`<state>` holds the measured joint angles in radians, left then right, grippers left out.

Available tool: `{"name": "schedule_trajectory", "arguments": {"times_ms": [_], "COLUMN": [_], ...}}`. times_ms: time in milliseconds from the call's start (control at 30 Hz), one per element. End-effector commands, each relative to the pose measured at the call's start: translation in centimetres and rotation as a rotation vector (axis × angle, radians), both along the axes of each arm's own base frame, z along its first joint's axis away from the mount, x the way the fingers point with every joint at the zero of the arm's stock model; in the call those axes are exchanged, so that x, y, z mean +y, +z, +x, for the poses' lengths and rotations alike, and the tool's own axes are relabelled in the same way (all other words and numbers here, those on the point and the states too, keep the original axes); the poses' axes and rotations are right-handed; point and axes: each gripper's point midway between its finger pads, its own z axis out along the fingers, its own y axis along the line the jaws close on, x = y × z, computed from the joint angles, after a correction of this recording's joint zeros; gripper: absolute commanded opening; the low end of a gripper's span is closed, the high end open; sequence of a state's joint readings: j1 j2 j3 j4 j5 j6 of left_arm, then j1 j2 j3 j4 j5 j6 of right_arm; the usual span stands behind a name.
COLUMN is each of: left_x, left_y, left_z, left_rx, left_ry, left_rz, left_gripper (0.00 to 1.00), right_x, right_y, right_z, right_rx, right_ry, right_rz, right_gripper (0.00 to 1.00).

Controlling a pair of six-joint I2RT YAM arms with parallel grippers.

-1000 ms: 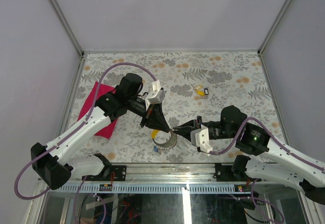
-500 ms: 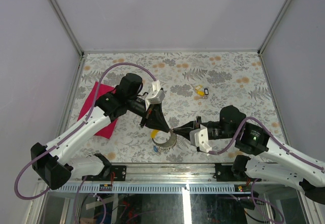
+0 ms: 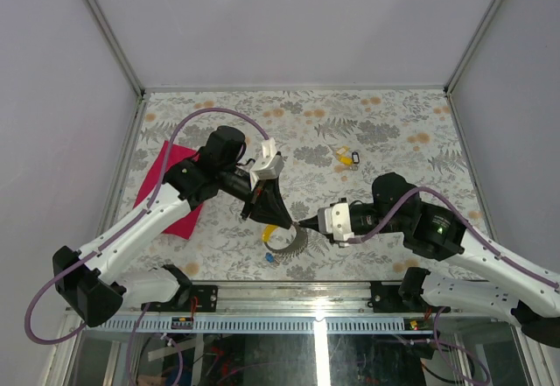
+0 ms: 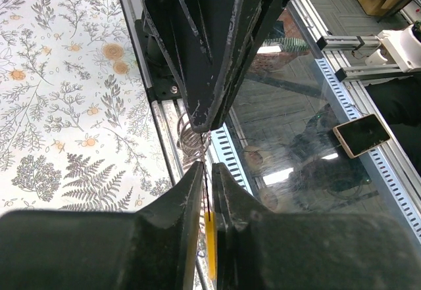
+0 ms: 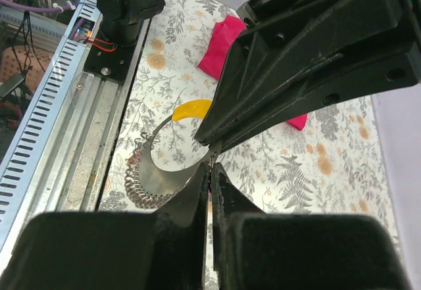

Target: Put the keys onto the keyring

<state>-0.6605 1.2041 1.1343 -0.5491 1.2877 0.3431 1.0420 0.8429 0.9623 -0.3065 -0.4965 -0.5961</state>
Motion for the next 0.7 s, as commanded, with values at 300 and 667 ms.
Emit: {"name": "schedule_trajectory", "arguments": {"times_ms": [300, 667], "left_x": [-0.2, -0.7], "left_y": [2.1, 2.7], "left_z": [0.2, 1.1], "left_rx": [-0.074, -0.094], "left_ry": [-0.002, 0.063], "left_rz": [-0.054, -0.079], "left_gripper": [0.19, 0.22], "right_x": [-0.9, -1.1], "right_y": [1.6, 1.3], "right_z": [0.6, 1.3], "right_rx": [0.201, 0.312], "right_ry": [-0.162, -0.258], "right_rz": [-0.007, -0.091], "right_gripper": [0.00, 0.00]}}
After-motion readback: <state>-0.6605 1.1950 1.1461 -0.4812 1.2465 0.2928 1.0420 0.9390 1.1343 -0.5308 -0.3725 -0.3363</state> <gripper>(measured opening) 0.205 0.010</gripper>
